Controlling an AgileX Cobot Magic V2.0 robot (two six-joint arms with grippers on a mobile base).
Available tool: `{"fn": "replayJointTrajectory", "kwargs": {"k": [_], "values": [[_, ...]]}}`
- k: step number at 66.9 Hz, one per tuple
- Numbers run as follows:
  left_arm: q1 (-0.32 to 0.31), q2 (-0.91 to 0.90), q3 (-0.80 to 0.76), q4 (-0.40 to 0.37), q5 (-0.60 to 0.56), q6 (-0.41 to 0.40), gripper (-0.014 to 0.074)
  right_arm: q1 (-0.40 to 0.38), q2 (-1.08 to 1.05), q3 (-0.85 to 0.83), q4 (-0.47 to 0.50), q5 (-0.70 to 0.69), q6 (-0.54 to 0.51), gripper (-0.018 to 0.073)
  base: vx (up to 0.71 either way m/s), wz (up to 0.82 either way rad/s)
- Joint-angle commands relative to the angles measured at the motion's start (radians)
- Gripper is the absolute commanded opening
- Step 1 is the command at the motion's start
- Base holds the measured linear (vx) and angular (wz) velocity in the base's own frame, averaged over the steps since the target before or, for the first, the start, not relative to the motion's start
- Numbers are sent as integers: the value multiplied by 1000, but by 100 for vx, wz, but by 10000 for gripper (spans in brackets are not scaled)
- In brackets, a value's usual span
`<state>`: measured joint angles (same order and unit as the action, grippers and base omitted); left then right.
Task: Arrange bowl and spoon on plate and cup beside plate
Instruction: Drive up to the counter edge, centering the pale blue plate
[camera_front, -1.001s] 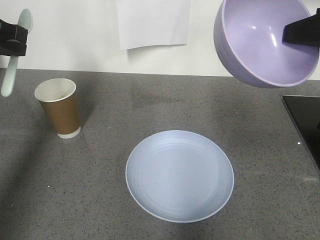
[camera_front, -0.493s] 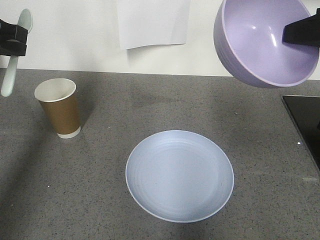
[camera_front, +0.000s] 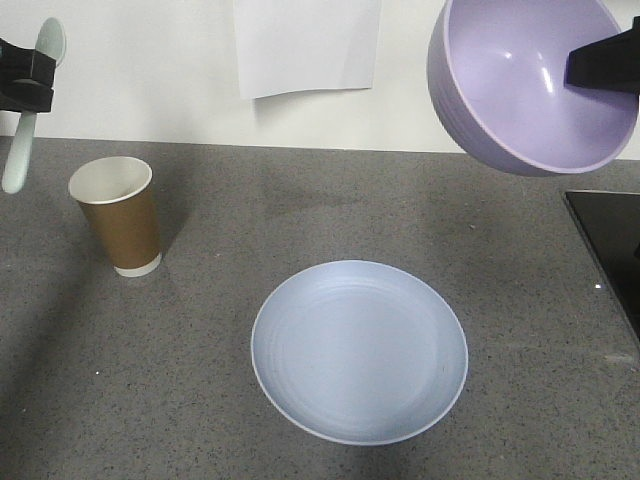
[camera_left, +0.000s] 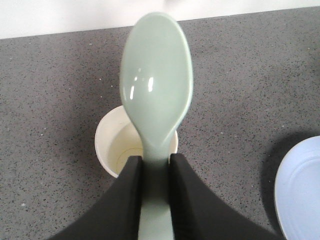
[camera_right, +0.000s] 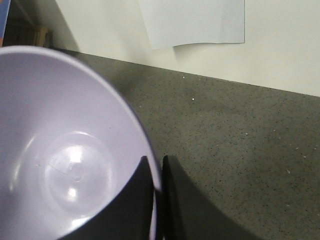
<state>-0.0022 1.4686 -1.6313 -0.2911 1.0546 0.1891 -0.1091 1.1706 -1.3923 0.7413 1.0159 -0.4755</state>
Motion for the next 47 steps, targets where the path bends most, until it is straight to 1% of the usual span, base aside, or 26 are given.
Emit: {"fn": "replayJointTrajectory", "kwargs": {"k": [1,47], "values": [[-2,-36,-24,-27,-50,0,-6,-6,-20,-29,47,-47,-11,-6,0,0],[-2,-36,-24,-27,-50,0,-6,-6,-20,-29,47,-47,-11,-6,0,0]]}}
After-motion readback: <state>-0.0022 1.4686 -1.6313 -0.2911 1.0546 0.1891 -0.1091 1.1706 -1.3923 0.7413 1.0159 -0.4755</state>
